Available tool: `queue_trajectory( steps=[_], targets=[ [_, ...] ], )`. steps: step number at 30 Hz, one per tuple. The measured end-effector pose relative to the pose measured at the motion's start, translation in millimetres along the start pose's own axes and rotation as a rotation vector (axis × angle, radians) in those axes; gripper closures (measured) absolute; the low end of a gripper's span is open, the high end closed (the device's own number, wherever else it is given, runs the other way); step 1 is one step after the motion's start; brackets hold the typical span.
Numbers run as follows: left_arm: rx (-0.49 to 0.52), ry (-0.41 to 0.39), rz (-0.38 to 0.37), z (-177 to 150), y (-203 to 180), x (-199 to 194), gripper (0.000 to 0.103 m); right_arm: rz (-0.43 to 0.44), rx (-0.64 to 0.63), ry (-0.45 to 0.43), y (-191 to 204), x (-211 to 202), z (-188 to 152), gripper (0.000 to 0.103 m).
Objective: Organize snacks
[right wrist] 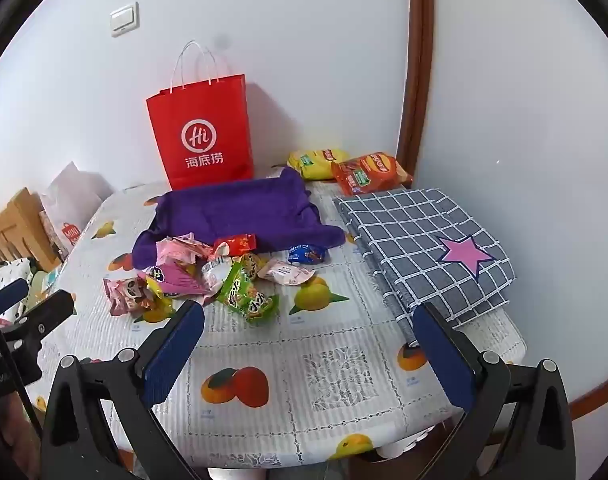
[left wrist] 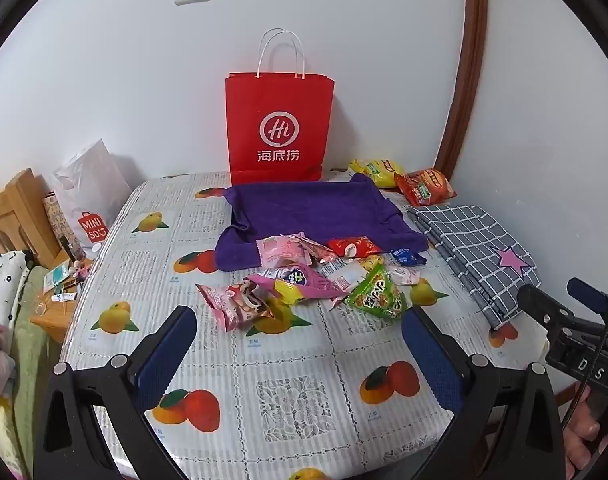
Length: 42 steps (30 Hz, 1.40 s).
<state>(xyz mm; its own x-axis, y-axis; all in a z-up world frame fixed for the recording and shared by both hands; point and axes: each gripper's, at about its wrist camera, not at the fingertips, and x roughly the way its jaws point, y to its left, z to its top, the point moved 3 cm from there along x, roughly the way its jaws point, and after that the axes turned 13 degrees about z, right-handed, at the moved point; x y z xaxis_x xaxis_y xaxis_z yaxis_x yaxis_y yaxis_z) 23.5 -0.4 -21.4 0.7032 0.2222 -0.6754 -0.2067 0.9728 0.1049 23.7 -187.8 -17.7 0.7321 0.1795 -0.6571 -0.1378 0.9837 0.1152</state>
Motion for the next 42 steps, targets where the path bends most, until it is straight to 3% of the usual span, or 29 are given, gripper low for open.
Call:
queue_trajectory(
  steps=[5, 10, 12, 42],
  targets=[
    [-0.005, 0.005, 0.001, 6.1, -2.3, 1.9, 0.000, 0.011, 0.017, 0.042, -0.7, -3.4, -1.7, 0.000],
    [-0.006, 0.010, 0.017, 20.1, -9.7, 12.0, 0.000, 0.003, 0.011, 0.009, 0.0, -8.8, 3.6, 0.000],
    [0.009, -0.047, -0.019, 2.3, -2.9, -20.9, 0.000, 0.003, 0.008, 0.004, 2.9, -7.9, -0.4, 0.000],
    [-0.006, -0.061, -0.034, 0.3, -2.3, -25.9, 0.000, 0.004, 0.023, -0.007, 4.0, -16.0, -5.9, 0.000]
  ],
)
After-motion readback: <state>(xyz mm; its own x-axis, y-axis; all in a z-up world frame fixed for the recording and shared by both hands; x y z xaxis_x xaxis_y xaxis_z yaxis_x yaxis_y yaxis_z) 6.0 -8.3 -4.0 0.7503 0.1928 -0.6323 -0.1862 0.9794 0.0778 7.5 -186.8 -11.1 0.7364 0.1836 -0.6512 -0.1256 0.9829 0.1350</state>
